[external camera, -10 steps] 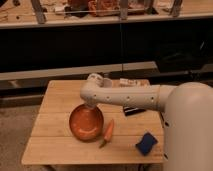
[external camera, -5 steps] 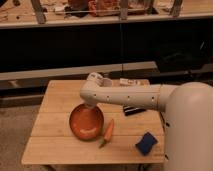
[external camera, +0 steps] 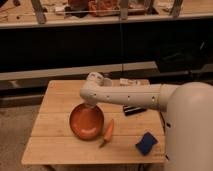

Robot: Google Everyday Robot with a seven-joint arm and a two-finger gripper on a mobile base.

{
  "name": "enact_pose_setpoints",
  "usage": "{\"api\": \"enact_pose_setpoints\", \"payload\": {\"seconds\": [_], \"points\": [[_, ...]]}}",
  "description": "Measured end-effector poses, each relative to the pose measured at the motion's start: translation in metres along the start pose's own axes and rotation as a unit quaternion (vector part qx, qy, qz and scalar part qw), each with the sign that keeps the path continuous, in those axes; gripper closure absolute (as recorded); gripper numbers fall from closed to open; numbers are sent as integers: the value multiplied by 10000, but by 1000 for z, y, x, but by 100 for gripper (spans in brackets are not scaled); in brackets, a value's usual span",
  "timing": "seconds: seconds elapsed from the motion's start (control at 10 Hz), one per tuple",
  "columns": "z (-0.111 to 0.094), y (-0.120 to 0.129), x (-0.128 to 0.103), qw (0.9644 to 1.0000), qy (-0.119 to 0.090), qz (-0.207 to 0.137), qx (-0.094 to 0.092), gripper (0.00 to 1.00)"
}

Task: Pick up the ceramic bowl

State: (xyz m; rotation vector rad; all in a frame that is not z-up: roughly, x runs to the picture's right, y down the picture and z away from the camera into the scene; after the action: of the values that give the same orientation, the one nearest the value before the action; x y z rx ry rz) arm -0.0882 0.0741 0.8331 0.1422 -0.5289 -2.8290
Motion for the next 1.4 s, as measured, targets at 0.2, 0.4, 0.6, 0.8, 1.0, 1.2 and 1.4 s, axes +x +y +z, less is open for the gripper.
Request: {"api": "enact_pose_setpoints", "payload": {"seconds": [0.2,0.4,0.6,0.8,1.0,1.2,1.4], "points": [[-1,0,1,10000,17,-57,-2,99],[-2,1,0,9999,35,-119,-3,99],[-4,2,1,9998,57,-200,-12,99],[-5,3,1,9996,74,-256,-13,99],[-7,4,1,9995,89,-311,-24,99],[-9,4,3,9993,109,-369,-29,99],[-12,5,4,9991,127,-415,-35,99]]}}
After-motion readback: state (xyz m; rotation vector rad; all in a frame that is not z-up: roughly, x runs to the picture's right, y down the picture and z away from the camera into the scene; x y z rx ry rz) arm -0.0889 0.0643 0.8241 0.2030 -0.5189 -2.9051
